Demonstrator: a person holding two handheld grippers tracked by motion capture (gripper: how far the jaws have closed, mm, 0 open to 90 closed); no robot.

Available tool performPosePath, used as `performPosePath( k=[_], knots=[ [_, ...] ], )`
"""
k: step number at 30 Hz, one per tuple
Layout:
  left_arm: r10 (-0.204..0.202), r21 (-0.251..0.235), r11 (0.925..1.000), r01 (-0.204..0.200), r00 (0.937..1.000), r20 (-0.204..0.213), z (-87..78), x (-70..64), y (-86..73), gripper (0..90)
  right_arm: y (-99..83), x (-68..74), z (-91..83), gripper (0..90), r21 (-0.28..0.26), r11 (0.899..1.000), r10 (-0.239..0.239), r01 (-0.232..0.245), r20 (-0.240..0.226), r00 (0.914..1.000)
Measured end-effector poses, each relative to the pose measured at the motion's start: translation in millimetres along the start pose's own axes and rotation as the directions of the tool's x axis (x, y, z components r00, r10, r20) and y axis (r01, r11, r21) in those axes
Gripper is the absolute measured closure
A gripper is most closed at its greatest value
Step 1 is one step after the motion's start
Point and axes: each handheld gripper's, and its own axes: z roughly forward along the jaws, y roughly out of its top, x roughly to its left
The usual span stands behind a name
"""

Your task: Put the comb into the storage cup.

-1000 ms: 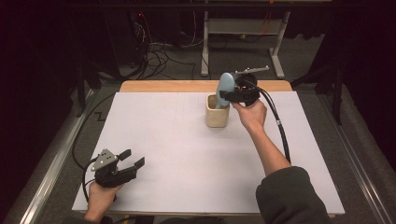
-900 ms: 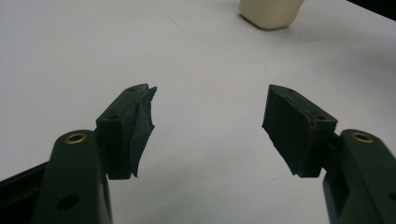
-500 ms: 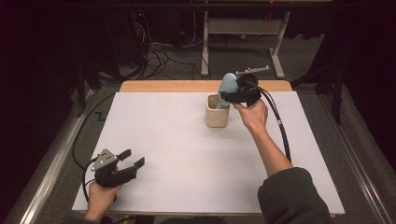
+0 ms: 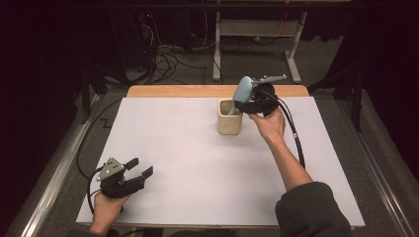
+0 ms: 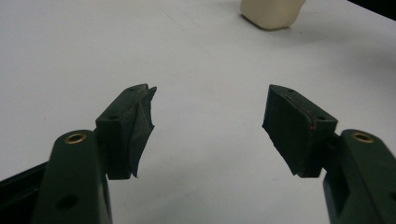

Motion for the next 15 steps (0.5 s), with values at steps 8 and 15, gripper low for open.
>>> performPosePath(
  k=[8,15],
  knots=[
    [0.000,0.002,1.0000,0.000,1.0000,-0.002,0.5,-0.1,0.0,33.5,-7.7,-6.5,-10.3,28.9,-0.034,0.999,0.010,-0.011,-0.022,0.9997],
    [-0.001,0.001,1.0000,0.001,1.0000,-0.002,0.4,-0.2,0.0,33.5,-15.0,-6.7,-15.2,28.8,-0.048,0.999,0.002,-0.004,-0.037,0.9993]
  ],
)
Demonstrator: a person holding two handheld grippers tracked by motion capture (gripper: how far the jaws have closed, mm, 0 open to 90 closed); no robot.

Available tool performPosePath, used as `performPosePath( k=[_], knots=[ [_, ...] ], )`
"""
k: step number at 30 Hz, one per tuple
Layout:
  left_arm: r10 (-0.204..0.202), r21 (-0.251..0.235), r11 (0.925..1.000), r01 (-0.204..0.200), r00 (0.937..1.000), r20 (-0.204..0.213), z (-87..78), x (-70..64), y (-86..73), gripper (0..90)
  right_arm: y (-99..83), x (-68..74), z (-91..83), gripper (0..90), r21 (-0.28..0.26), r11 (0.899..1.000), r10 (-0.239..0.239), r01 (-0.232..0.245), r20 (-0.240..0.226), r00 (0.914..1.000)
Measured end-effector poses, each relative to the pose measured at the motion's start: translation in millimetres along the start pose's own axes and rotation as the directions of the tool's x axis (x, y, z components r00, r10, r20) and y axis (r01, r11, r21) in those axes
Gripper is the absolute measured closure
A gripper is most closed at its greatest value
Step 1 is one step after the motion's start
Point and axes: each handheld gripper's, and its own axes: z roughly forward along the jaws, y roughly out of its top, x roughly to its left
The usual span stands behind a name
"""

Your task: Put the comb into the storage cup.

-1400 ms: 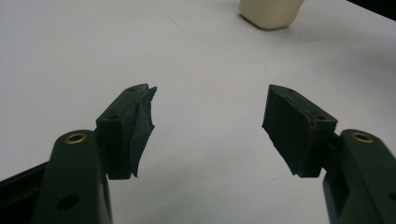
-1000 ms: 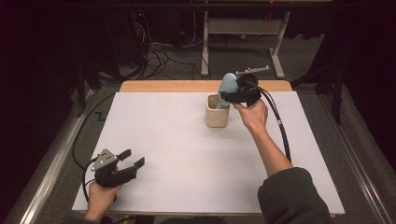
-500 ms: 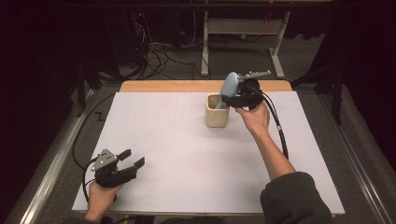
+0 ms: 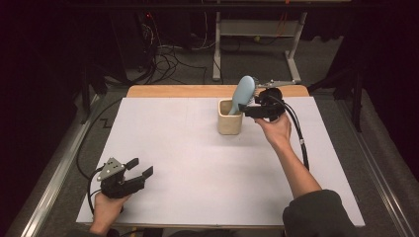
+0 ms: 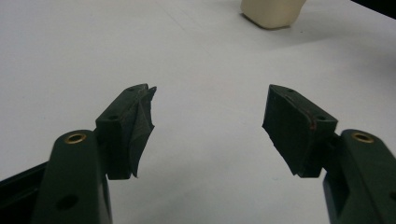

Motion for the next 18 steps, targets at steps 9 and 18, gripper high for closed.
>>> performPosePath(
  k=[9,18],
  knots=[
    [0.000,0.000,1.0000,0.000,1.0000,0.000,0.0,0.0,-0.1,33.5,-5.8,-1.8,-7.4,30.0,-0.014,1.000,0.000,0.000,-0.014,0.9999],
    [0.000,0.001,1.0000,0.000,1.0000,0.001,0.1,-0.1,0.0,33.5,-10.7,-4.2,-16.0,29.9,-0.031,0.999,0.007,-0.008,-0.033,0.9994]
  ],
)
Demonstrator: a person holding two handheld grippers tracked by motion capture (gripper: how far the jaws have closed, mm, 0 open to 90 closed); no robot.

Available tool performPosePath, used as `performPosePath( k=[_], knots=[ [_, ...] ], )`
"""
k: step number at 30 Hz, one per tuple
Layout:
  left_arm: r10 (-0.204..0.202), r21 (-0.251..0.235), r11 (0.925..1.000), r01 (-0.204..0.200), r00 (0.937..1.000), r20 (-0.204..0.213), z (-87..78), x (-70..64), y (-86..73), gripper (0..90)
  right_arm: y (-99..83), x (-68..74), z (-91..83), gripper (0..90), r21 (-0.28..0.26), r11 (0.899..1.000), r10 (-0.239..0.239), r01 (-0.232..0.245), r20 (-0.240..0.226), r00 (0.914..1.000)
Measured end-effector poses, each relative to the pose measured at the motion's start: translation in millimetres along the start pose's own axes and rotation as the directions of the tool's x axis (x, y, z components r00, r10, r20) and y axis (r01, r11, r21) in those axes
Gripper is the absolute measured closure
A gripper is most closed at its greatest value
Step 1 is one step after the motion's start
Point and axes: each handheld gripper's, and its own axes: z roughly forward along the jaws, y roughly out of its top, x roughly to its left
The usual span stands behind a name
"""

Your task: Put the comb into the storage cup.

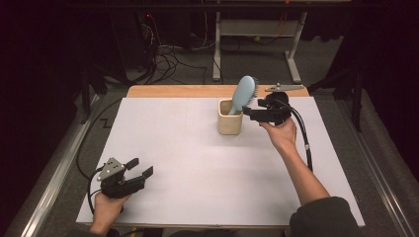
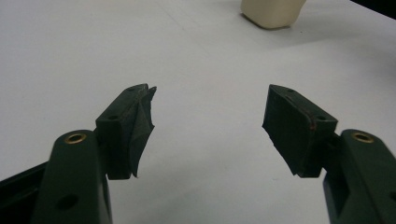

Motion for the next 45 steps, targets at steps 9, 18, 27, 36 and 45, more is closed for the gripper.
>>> performPosePath(
  k=[9,18,27,36,45],
  knots=[
    [-0.001,-0.001,1.0000,0.001,1.0000,0.001,0.2,-0.1,0.0,33.5,-4.4,-2.2,-7.1,30.0,-0.005,1.000,0.001,-0.001,0.000,1.0000],
    [-0.001,-0.001,1.0000,0.001,1.0000,0.001,0.6,-0.4,0.1,33.5,-6.2,-5.3,-13.7,29.7,-0.007,1.000,0.024,-0.025,-0.016,0.9996],
    [-0.001,0.000,1.0000,0.001,1.0000,0.002,0.8,-0.1,0.1,33.5,-9.6,-5.8,-20.0,29.7,-0.018,1.000,0.020,-0.020,-0.022,0.9996],
    [-0.004,0.000,1.0000,0.004,1.0000,0.002,1.3,-0.1,0.1,33.5,-15.5,-10.9,-30.8,31.3,-0.056,0.998,0.037,-0.037,-0.006,0.9993],
    [-0.006,-0.003,1.0000,0.006,1.0000,0.000,1.2,-0.1,0.2,33.6,-19.6,-13.1,-40.2,31.6,-0.069,0.997,0.038,-0.038,0.004,0.9993]
  ],
)
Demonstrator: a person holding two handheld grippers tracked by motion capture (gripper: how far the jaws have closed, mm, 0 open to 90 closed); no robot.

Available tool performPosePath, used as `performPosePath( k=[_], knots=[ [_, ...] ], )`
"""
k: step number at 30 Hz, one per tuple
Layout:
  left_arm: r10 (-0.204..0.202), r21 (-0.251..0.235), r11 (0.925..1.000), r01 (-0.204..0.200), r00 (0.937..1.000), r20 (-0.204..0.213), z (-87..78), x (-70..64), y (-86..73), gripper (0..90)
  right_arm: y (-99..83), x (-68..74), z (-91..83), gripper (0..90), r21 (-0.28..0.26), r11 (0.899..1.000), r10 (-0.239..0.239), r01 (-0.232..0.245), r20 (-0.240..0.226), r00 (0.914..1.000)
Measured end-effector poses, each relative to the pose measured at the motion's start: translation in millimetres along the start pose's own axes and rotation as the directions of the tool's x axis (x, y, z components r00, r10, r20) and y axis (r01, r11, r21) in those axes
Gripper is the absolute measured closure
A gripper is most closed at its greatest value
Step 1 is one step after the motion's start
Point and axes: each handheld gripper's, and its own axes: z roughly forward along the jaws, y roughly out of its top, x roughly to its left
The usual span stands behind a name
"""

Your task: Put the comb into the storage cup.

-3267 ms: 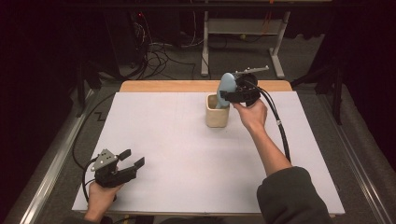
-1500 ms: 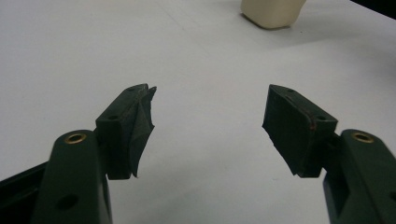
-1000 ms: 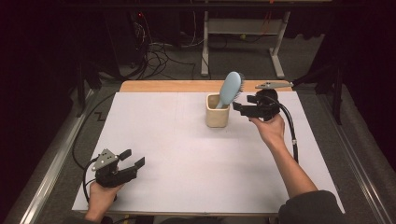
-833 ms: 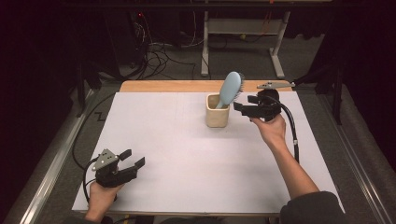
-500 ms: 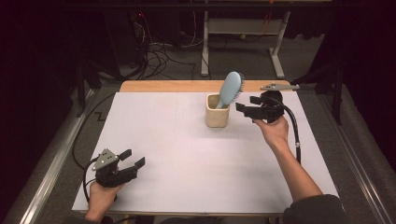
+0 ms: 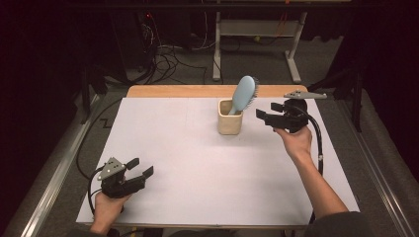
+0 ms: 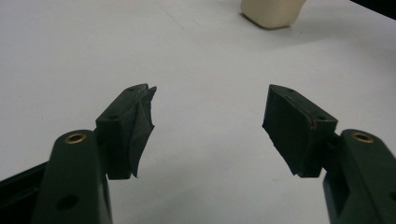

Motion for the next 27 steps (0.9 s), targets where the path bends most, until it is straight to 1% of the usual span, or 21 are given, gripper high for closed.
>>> performPosePath(
  k=[8,13,16,19,27],
  knots=[
    [0.001,0.002,1.0000,-0.001,1.0000,-0.001,0.0,0.1,0.0,33.5,-4.7,-2.9,-7.2,31.7,-0.020,1.000,0.007,-0.007,0.004,1.0000],
    [0.002,0.002,1.0000,-0.002,1.0000,-0.001,0.1,0.0,-0.1,33.6,-8.3,-5.2,-11.9,31.7,-0.015,1.000,0.011,-0.010,0.007,0.9999],
    [0.002,0.003,1.0000,-0.002,1.0000,-0.001,0.1,0.0,-0.1,33.5,-10.9,-6.1,-14.5,31.7,-0.021,1.000,0.013,-0.013,0.005,0.9999],
    [0.002,0.003,1.0000,-0.002,1.0000,0.000,0.1,0.0,-0.1,33.6,-12.7,-7.1,-16.6,31.7,-0.015,1.000,0.007,-0.007,0.008,0.9999],
    [0.000,0.002,1.0000,0.000,1.0000,-0.002,0.2,0.0,-0.1,33.6,-18.3,-9.2,-23.4,31.3,-0.019,1.000,0.000,0.000,0.016,0.9999]
  ],
)
